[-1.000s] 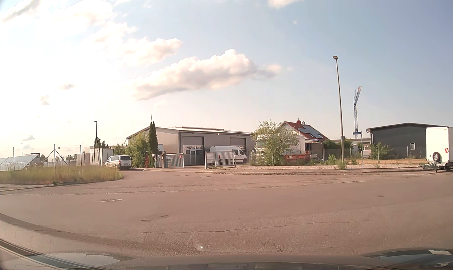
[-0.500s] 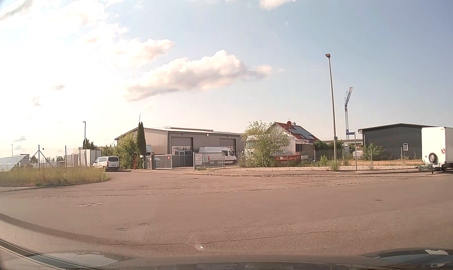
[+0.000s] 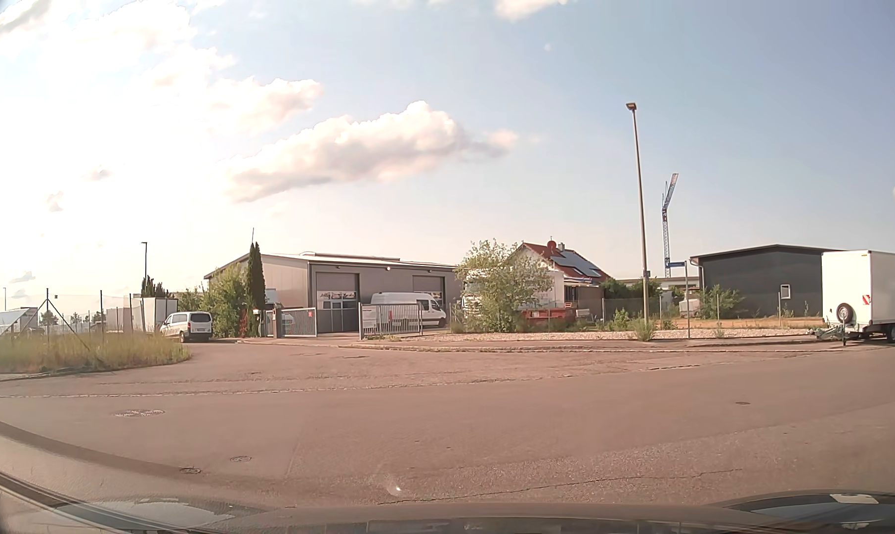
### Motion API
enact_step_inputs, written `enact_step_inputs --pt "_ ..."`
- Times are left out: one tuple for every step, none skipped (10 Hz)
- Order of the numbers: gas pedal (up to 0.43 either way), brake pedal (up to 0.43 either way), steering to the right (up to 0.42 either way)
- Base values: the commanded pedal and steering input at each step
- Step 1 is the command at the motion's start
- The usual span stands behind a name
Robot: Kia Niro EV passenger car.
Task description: Follow the waypoints while adhering to traffic rules and regulations
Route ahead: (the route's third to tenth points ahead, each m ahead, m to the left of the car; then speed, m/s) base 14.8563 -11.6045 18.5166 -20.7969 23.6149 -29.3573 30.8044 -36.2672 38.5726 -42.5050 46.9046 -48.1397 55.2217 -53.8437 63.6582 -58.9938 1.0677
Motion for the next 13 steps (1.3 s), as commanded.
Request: enact_step_inputs --pt "0.0 0.03 0.299" --pt "0.0 0.024 0.312" --pt "0.0 0.018 0.335" --pt "0.0 0.018 0.356" --pt "0.0 0.018 0.367" --pt "0.0 0.018 0.375" --pt "0.0 0.018 0.374" --pt "0.0 0.018 0.363" --pt "0.0 0.012 0.345" --pt "0.0 0.018 0.329" --pt "0.0 0.018 0.325" --pt "0.0 0.012 0.335" --pt "0.0 0.018 0.347"
